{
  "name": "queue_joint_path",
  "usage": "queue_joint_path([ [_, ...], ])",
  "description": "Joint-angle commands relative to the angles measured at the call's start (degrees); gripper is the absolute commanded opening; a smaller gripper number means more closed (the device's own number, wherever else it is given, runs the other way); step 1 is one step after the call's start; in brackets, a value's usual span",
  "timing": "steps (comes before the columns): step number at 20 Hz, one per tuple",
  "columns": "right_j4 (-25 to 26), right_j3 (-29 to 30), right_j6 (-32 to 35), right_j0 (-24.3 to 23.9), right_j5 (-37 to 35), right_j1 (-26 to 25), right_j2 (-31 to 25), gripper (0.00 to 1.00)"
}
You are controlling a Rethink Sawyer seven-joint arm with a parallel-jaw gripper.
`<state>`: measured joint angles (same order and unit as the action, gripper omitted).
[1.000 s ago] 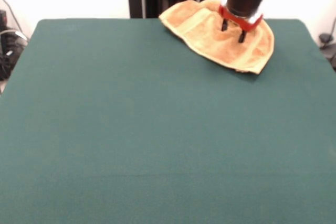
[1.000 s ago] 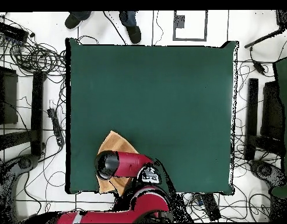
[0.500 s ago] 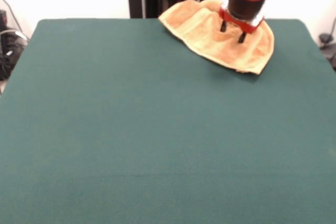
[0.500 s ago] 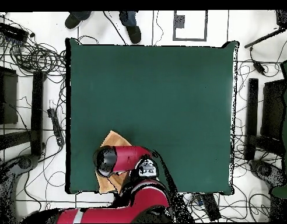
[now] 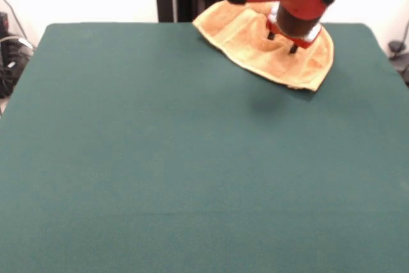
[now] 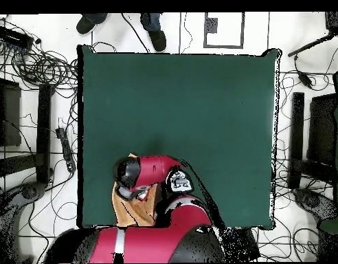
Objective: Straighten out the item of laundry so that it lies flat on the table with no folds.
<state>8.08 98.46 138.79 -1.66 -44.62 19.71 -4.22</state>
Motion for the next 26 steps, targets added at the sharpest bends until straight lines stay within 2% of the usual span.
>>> queue_joint_path([
  [1,15.5,-16.5,-13.1,-5.5,23.5,-18.4,-4.1,1.00],
  [14,23.7,-15.8,-13.5,-12.0,15.2,-15.3,-10.7,1.00],
  [20,23.8,-12.2,-12.9,-14.4,8.2,-11.1,-13.3,1.00],
  [26,24.2,-8.5,-11.0,-15.9,4.9,-6.4,-15.0,1.00],
])
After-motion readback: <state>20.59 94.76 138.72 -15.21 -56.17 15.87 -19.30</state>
